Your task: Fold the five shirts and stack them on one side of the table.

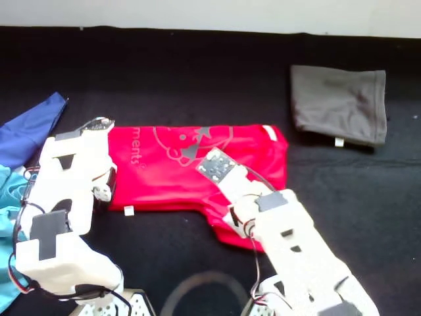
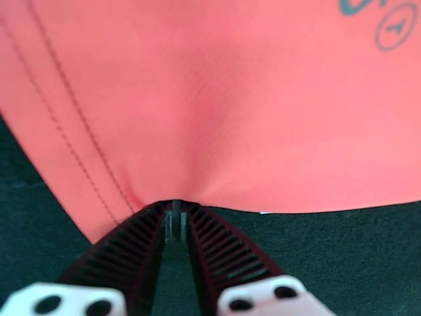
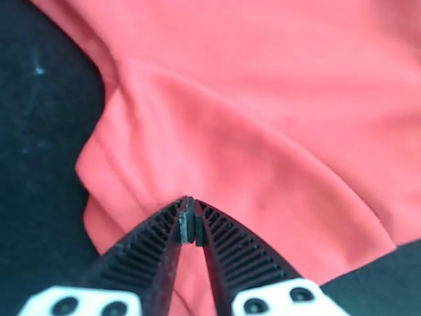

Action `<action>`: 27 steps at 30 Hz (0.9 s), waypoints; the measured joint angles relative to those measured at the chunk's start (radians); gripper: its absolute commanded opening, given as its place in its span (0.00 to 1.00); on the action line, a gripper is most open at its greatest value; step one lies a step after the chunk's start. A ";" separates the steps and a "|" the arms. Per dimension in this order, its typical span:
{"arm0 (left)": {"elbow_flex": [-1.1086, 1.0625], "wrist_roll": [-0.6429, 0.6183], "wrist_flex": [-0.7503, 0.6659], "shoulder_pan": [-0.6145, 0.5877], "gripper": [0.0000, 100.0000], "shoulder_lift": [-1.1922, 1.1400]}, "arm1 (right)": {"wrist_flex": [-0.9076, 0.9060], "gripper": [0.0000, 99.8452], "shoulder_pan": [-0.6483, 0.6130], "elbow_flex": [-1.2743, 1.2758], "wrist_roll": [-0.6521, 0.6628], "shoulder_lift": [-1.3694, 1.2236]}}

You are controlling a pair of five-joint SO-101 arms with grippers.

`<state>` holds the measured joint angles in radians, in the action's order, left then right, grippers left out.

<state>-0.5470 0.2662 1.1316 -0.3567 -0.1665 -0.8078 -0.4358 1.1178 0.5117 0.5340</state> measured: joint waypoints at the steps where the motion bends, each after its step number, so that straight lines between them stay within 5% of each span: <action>1: 0.000 0.000 0.000 0.000 0.01 0.000 | 0.009 0.01 0.000 0.000 -0.005 -0.029; 10: 0.023 0.000 0.009 0.014 0.01 0.014 | -0.081 0.01 0.000 -0.009 0.048 -0.097; 17: 0.144 0.000 0.210 0.066 0.01 0.068 | -0.132 0.01 0.000 -0.012 0.074 -0.097; 27: 0.152 0.000 0.161 0.037 0.01 -0.057 | -0.310 0.04 0.000 -0.186 0.075 -0.104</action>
<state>-0.3951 0.2662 1.2927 -0.3199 -0.2232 -1.1178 -0.4358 0.9321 0.5869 0.4296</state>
